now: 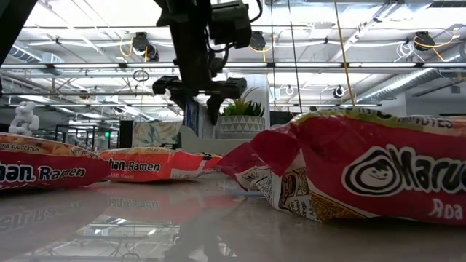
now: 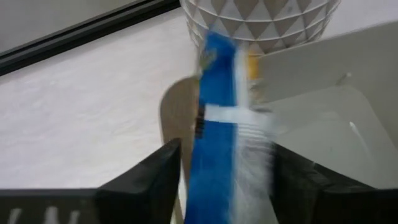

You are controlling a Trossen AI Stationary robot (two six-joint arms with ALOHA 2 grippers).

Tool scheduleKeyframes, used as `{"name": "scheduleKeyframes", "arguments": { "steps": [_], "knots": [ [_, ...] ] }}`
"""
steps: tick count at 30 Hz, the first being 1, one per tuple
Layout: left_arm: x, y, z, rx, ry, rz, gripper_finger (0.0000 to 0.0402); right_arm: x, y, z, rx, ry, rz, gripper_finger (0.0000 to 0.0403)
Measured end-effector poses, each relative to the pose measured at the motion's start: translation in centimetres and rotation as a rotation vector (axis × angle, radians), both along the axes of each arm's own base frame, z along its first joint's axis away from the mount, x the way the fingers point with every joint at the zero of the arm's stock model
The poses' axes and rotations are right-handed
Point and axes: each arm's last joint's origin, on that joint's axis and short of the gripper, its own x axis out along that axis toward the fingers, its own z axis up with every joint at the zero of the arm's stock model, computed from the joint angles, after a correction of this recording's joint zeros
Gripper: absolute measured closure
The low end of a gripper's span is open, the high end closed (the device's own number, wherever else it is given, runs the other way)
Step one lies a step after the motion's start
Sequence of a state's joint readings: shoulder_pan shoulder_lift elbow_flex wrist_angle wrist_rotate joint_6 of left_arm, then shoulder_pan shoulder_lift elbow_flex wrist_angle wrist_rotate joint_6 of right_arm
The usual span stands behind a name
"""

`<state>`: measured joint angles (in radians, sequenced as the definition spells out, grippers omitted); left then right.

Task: Sort Maruchan noodles
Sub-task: Put the right blue noodle pack into the gray bin

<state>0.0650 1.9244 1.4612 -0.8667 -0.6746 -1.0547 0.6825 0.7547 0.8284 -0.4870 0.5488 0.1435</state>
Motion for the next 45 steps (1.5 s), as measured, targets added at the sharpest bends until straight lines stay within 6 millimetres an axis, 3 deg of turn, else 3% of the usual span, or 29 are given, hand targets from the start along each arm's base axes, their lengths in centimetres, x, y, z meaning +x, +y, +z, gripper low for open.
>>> {"name": "scheduleKeyframes", "arguments": {
  "steps": [6,13,19,24,31,40,45],
  "knots": [
    [0.0,0.0,0.0,-0.001,-0.001,0.001,0.0139,0.0,0.0,0.0,0.001,0.0,0.0,0.03],
    [-0.2,-0.5,0.6,0.015,0.013,-0.034,0.0135,0.0,0.0,0.0,-0.005,0.0,0.002,0.03],
    [-1.7,-1.8,4.1,0.079,-0.006,-0.105,0.0135,0.0,0.0,0.0,-0.006,0.0,0.002,0.03],
    [-3.4,-3.2,7.5,0.116,0.005,-0.263,0.0135,0.1,0.1,-0.3,-0.023,-0.009,0.005,0.03],
    [-5.9,-6.8,10.7,0.089,0.004,-0.499,0.0135,0.6,-0.1,-0.3,-0.042,-0.111,-0.117,0.03],
    [-7.6,-14.2,10.8,0.216,-0.022,-0.64,0.0135,1.8,0.3,-1.6,0.043,-0.073,-0.203,0.03],
    [-8.3,-15.2,11.3,0.221,-0.028,-0.693,0.0135,3.5,1.0,-2.8,0.041,-0.037,-0.24,0.03]
  ]
}}
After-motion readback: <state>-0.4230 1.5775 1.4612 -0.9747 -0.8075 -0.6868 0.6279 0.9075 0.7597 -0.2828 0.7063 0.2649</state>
